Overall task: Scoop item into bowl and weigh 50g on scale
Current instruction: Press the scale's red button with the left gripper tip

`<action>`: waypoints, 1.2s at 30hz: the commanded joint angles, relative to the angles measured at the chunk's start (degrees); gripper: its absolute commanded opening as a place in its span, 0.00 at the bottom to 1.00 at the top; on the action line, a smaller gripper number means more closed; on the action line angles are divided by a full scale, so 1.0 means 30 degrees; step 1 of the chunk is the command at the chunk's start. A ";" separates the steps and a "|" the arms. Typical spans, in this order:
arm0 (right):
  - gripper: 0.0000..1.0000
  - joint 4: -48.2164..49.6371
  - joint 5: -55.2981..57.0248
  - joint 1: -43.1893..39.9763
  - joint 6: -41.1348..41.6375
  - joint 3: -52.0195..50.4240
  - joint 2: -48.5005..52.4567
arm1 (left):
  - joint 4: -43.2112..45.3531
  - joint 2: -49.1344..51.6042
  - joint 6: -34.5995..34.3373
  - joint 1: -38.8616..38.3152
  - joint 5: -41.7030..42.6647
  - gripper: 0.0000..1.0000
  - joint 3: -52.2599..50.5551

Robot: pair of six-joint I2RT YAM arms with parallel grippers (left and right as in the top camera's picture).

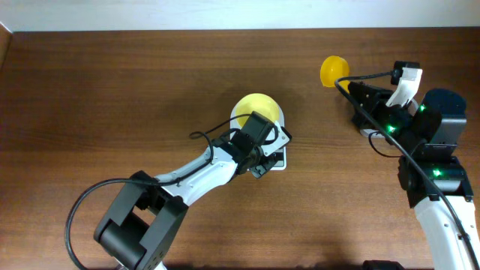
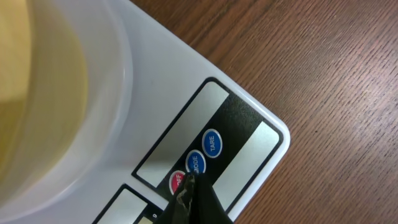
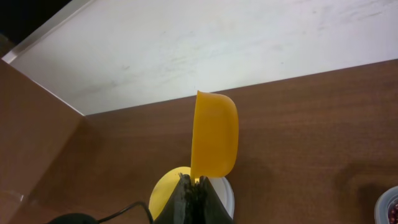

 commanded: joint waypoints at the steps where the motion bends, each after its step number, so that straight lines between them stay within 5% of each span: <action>1: 0.04 0.0066 0.0175 -0.0022 -0.0211 0.0357 0.0007 | 0.0146 0.0204 -0.0189 0.0044 0.0138 0.00 -0.0211; 36: 0.04 0.0066 0.0175 -0.0022 -0.0204 0.0357 0.0007 | 0.0954 0.1195 -0.1967 0.0066 -0.1282 0.00 -0.0845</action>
